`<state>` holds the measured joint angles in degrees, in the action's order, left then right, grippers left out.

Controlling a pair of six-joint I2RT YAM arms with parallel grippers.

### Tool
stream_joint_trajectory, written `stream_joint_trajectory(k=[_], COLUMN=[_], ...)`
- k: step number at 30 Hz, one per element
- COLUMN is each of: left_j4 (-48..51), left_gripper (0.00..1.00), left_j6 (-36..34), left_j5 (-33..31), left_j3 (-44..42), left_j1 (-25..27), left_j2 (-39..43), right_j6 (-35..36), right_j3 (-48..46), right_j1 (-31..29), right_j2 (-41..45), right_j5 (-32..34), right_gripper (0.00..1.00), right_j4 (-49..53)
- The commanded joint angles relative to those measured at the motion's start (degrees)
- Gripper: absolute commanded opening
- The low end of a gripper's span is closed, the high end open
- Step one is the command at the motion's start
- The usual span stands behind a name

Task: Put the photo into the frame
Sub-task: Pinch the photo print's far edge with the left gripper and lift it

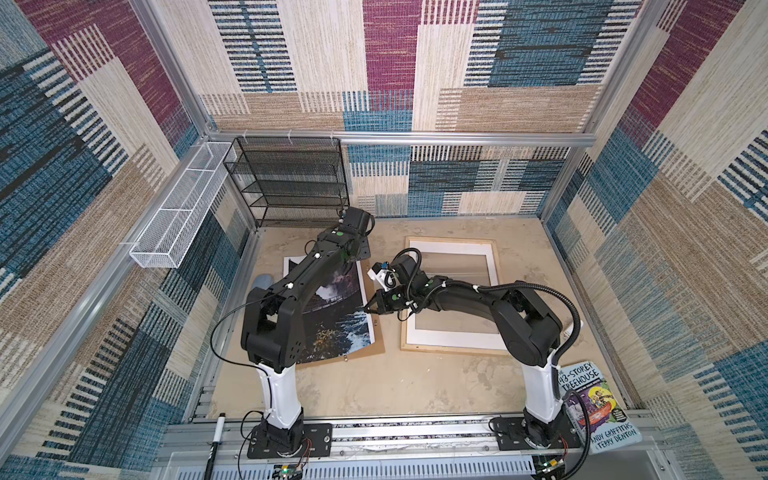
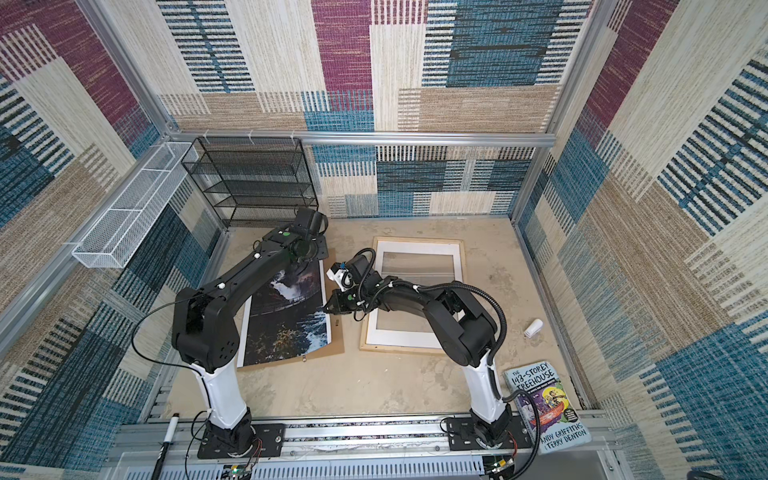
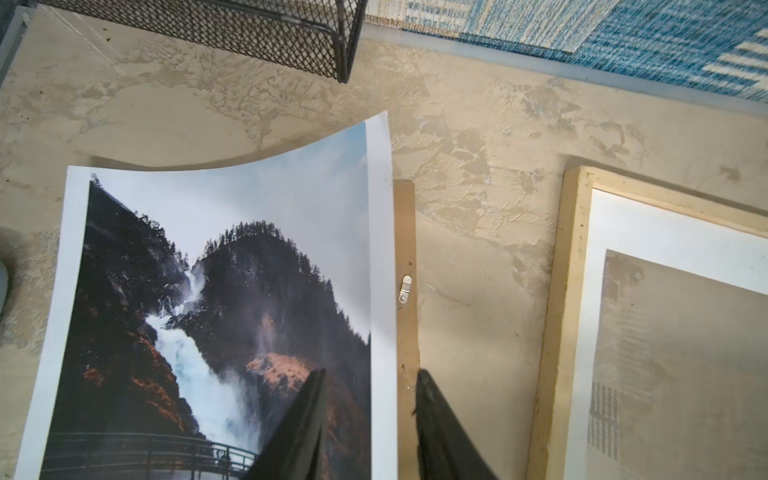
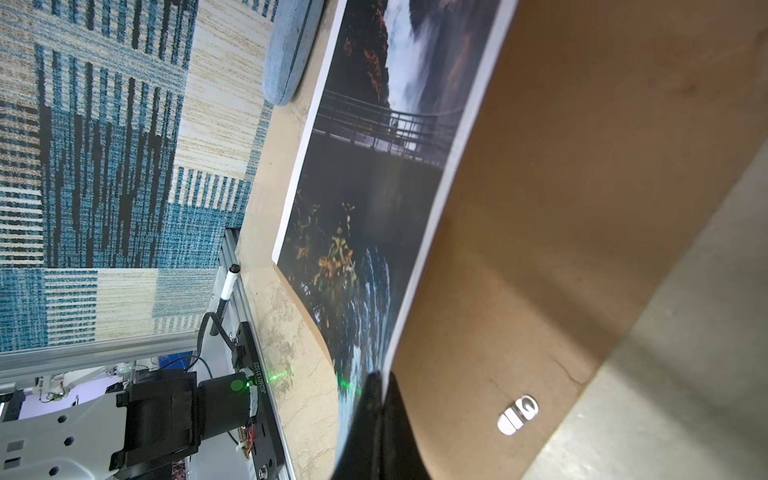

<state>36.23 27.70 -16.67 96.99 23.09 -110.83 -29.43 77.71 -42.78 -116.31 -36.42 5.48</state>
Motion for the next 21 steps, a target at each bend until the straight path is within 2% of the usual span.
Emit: stream_joint_trajectory(k=[1,10,21], left_j4=[2.9,9.7,11.6], left_gripper=[0.39,0.39,0.39], left_j6=[-1.8,-2.7,-3.0], left_j5=[-2.9,-9.5,-8.8], left_j3=[3.3,11.8,12.6], left_j1=[0.7,1.6,1.7], left_j2=[-3.2,-10.9,-13.7], right_j6=[1.1,1.5,1.7], right_j3=[0.3,0.5,1.6], right_j1=[-0.4,-0.9,-1.2], right_j2=[0.5,0.6,0.0], right_j5=[0.6,1.1,1.5], right_gripper=[0.02,0.02,0.02], right_j4=[0.2,0.9,1.4])
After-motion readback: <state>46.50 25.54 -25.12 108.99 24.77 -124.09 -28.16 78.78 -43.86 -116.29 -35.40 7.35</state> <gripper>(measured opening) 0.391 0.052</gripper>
